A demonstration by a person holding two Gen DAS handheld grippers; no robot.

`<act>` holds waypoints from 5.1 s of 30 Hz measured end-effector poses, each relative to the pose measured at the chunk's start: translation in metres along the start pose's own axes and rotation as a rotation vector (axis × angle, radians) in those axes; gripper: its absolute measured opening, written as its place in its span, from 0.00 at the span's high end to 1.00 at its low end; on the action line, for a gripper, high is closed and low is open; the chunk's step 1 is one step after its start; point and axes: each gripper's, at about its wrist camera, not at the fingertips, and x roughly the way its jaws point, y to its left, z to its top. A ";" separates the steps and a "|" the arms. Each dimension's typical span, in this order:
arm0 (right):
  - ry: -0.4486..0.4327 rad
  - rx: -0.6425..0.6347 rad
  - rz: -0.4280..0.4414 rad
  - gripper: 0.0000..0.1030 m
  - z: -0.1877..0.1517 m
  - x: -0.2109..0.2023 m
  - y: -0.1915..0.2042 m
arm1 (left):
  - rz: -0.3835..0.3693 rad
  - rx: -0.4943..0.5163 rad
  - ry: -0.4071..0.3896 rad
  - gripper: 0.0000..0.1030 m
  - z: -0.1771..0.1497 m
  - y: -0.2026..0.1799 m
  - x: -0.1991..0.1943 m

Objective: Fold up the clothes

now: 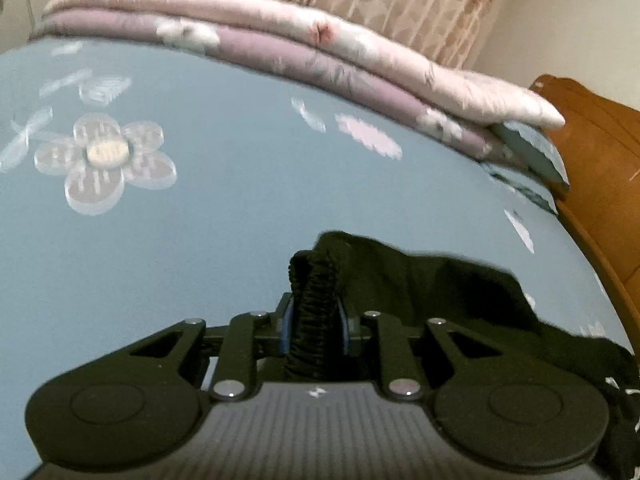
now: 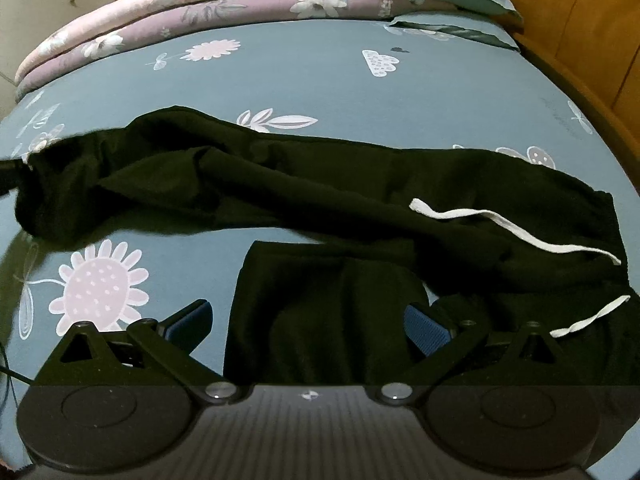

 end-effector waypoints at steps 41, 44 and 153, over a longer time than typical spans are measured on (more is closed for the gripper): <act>0.114 -0.666 0.321 0.61 0.168 0.172 -0.121 | 0.333 0.106 0.157 0.81 0.047 -0.053 0.004; 0.137 -0.707 0.375 0.61 0.173 0.187 -0.117 | 0.342 0.114 0.169 0.81 0.046 -0.055 0.007; -0.179 -0.080 0.178 0.38 0.134 0.093 -0.079 | 0.100 -0.279 0.148 0.96 0.088 0.015 0.155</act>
